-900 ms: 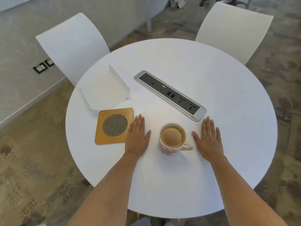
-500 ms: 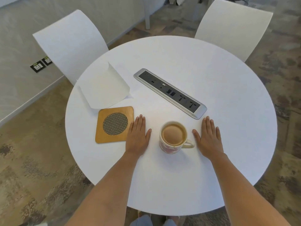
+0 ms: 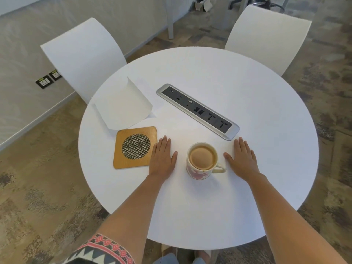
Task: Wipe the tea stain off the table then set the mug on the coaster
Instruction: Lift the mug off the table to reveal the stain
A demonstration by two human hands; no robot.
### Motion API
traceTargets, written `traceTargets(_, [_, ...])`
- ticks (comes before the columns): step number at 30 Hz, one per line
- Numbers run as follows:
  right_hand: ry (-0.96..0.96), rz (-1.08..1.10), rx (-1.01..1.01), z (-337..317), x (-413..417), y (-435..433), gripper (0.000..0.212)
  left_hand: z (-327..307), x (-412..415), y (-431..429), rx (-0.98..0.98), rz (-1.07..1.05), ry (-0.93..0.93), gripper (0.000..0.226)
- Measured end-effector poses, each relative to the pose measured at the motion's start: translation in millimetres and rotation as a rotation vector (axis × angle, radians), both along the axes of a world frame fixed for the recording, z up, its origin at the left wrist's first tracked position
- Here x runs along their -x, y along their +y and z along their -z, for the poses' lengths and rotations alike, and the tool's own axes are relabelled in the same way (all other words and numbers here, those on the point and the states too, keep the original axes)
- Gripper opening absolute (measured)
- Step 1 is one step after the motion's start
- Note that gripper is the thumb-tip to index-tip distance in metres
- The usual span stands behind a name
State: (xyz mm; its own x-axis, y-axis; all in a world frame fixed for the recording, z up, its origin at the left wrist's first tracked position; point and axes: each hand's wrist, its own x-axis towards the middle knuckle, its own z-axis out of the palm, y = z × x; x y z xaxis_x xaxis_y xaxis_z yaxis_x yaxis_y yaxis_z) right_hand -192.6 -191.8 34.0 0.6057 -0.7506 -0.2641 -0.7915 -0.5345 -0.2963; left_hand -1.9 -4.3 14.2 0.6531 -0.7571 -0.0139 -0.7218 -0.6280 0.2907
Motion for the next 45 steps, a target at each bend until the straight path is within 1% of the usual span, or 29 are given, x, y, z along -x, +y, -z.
traceTargets(3, [-0.093, 0.031, -0.079, -8.8, -2.3, -2.2, 0.061, -6.7, 1.1, 0.9, 0.044, -0.003, 0.056, 0.052])
traceTargets(6, [-0.292, 0.075, -0.2, -24.0, -4.3, 1.9, 0.052, -11.4, 1.8, 4.5, 0.062, 0.018, 0.12, 0.054])
traceTargets(9, [-0.487, 0.115, -0.4, -47.0, -4.6, 15.3, 0.053, -14.2, 3.3, 8.5, 0.075, 0.089, 0.202, 0.064])
traceTargets(11, [-0.561, 0.089, -0.501, -58.9, -3.1, 25.1, 0.059, -17.1, 6.0, 10.5, 0.098, 0.167, 0.283, 0.077])
traceTargets(13, [-0.588, 0.006, -0.54, -64.5, -2.1, 33.2, 0.067, -20.1, 11.1, 10.5, 0.124, 0.245, 0.394, 0.092])
traceTargets(15, [-0.549, -0.068, -0.549, -65.0, -2.1, 37.4, 0.08, -22.5, 17.2, 8.8, 0.165, 0.276, 0.515, 0.102])
traceTargets(17, [-0.496, -0.125, -0.555, -64.2, -2.5, 41.2, 0.098, -28.0, 25.4, 6.7, 0.233, 0.265, 0.632, 0.1])
traceTargets(19, [-0.475, -0.157, -0.566, -63.1, -3.3, 45.5, 0.11, -37.1, 35.1, 4.1, 0.322, 0.253, 0.741, 0.093])
traceTargets(21, [-0.488, -0.169, -0.605, -60.9, -3.8, 49.8, 0.115, -43.4, 42.9, 2.3, 0.398, 0.239, 0.839, 0.091])
traceTargets(23, [-0.514, -0.184, -0.636, -57.4, -4.2, 53.8, 0.113, -43.9, 47.6, 1.6, 0.453, 0.22, 0.896, 0.093])
traceTargets(26, [-0.558, -0.203, -0.615, -53.2, -5.8, 59.2, 0.102, -44.0, 52.2, 0.2, 0.502, 0.201, 0.923, 0.093])
traceTargets(29, [-0.601, -0.176, -0.602, -55.8, -8.2, 63.7, 0.091, -49.8, 57.0, -3.0, 0.539, 0.169, 0.936, 0.089])
traceTargets(32, [-0.592, -0.159, -0.575, -56.9, -9.6, 65.7, 0.091, -52.4, 57.9, -3.7, 0.575, 0.156, 0.949, 0.086])
traceTargets(38, [-0.529, -0.133, -0.489, -65.3, -9.5, 68.7, 0.086, -54.6, 56.7, -2.3, 0.55, 0.15, 0.932, 0.085])
traceTargets(45, [-0.518, -0.075, -0.425, -77.1, -9.7, 66.4, 0.082, -63.6, 46.0, -7.9, 0.466, 0.182, 0.901, 0.083])
